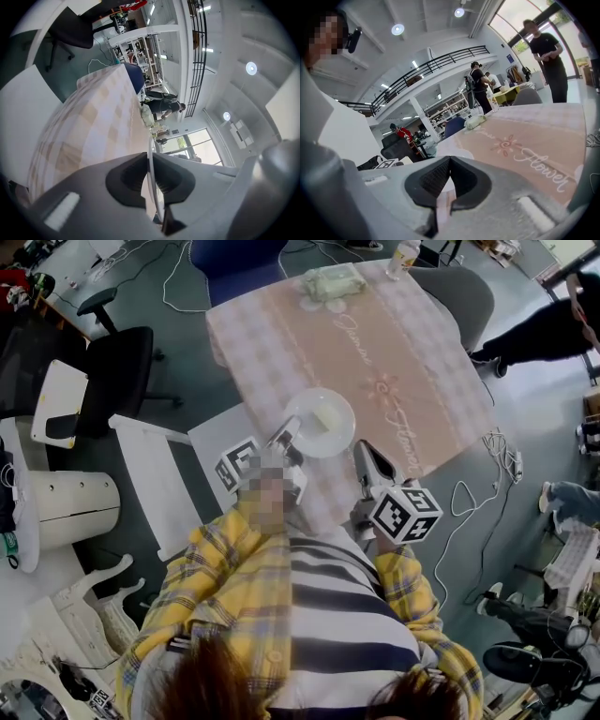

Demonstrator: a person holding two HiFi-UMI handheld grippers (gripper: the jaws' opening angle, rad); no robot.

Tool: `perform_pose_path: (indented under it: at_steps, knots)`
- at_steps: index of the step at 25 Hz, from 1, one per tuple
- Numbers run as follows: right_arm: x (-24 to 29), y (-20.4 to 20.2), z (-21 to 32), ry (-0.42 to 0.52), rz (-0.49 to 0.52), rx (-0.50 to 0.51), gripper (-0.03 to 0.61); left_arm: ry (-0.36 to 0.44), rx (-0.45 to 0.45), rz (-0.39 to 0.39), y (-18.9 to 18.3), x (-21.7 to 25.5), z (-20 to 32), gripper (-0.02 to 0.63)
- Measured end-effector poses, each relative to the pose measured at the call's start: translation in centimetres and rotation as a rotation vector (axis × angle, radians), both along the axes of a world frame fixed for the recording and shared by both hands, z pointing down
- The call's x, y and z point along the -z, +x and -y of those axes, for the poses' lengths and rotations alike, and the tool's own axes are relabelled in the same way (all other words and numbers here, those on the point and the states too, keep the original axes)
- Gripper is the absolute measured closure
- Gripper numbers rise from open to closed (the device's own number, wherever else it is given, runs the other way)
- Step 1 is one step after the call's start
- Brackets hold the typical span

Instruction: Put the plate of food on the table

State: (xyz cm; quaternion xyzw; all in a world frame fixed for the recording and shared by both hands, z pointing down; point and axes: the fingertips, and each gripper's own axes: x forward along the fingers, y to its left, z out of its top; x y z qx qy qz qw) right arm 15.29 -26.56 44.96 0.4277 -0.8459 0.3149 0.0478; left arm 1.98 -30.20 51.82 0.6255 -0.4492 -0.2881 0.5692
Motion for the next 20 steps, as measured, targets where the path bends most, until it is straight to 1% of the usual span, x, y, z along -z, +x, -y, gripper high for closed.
perform_pose_path:
  at_steps: [5, 12, 20]
  knots:
    - [-1.2, 0.7, 1.8, -0.030, 0.009, 0.023, 0.580, -0.056, 0.002, 0.051, 0.3, -1.6, 2.0, 0.600]
    - [-2.5, 0.5, 3.5, -0.067, 0.030, 0.066, 0.580, -0.105, -0.028, 0.076, 1.5, -2.5, 3.8, 0.598]
    - [-3.5, 0.5, 4.6, -0.106, 0.054, 0.083, 0.580, -0.171, -0.034, 0.115, 1.6, -3.9, 4.0, 0.588]
